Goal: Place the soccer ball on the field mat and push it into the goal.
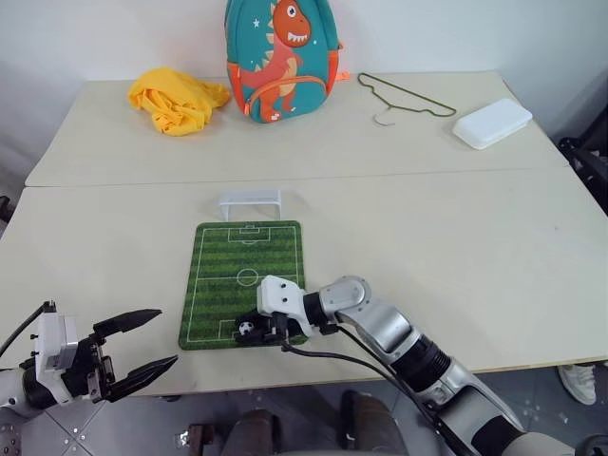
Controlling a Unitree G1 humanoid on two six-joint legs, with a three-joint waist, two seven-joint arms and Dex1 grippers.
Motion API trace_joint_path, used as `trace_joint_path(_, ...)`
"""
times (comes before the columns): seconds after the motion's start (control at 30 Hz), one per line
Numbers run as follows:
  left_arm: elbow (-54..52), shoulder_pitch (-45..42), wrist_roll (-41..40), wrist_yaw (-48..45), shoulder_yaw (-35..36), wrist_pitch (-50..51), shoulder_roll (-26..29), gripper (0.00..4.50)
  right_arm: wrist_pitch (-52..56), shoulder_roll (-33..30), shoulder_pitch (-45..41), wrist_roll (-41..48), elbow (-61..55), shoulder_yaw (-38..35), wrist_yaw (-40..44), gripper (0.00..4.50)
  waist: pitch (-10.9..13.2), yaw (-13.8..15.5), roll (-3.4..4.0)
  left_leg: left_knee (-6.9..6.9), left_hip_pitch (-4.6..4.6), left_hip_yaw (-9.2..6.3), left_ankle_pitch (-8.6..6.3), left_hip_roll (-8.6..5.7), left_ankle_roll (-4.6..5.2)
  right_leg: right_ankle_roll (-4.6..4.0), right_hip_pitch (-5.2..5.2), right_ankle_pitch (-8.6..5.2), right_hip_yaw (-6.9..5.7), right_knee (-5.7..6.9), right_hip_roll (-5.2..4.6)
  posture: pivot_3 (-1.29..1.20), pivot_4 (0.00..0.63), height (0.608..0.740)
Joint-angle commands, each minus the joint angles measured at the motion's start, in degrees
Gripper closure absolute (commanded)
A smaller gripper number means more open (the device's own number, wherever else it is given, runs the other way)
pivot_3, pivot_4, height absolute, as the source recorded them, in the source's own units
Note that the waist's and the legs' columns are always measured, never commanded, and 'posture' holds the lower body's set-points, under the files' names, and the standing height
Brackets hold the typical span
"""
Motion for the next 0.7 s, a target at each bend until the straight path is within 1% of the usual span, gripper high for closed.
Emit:
trace_joint_path(0.03,-1.2,-0.3,-0.8,0.2,0.4,-0.1,-0.4,0.00,-1.6,0.9,-0.3,-0.6,0.0,-1.8,-1.2,2.02,0.0,0.0,0.00,0.00,0.00,0.00,0.00,0.00,0.00,0.00,0.00,0.00,0.00,0.00,0.00,0.00,0.150,0.740)
trace_joint_path(0.17,-1.2,-0.8,-0.9,0.3,0.2,0.1,-0.4,0.00,-3.6,0.7,-0.1,-0.8,-0.2,-1.7,-0.9,0.70,0.0,0.0,0.00,0.00,0.00,0.00,0.00,0.00,0.00,0.00,0.00,0.00,0.01,0.00,0.00,0.00,0.150,0.740)
trace_joint_path(0.37,-0.9,-1.1,-0.8,0.2,-0.1,0.0,-0.8,0.00,-3.8,-0.1,0.9,1.4,-2.7,-2.8,2.0,0.70,0.0,0.0,0.00,0.00,0.00,0.00,0.00,0.00,0.00,0.00,0.00,0.00,0.00,-0.01,0.00,0.00,0.150,0.740)
trace_joint_path(0.47,-0.9,-1.1,-0.6,0.0,-0.2,-0.3,-1.1,0.00,-5.3,-0.9,1.4,2.5,-4.6,-4.7,2.8,0.70,0.0,0.0,0.01,0.00,-0.01,0.01,0.00,0.00,0.00,0.00,0.00,0.00,0.00,-0.01,0.00,0.00,0.150,0.740)
trace_joint_path(0.57,0.0,-1.7,-0.5,-0.3,0.0,-0.7,-1.3,0.00,-6.8,-1.4,2.3,5.0,-7.1,-8.1,3.1,0.70,0.0,0.1,0.00,0.00,-0.01,0.01,0.00,0.00,0.00,0.00,0.00,0.00,0.00,-0.01,0.00,0.00,0.150,0.740)
trace_joint_path(0.67,1.9,-1.9,-0.4,-1.4,0.6,-1.3,-0.8,0.00,-7.0,-3.4,4.0,6.9,-10.3,-9.5,5.0,0.70,0.0,0.2,-0.01,0.00,0.00,0.00,0.00,0.00,0.00,0.00,0.00,0.00,0.00,-0.01,0.00,0.00,0.150,0.740)
trace_joint_path(0.7,3.1,-1.7,-0.1,-2.1,0.7,-1.6,-0.5,0.00,-6.6,-4.5,4.9,7.3,-11.5,-9.4,5.8,0.87,0.0,0.2,-0.01,0.00,-0.01,0.01,0.00,0.00,0.00,0.00,0.00,0.00,0.00,-0.02,0.00,0.00,0.150,0.740)
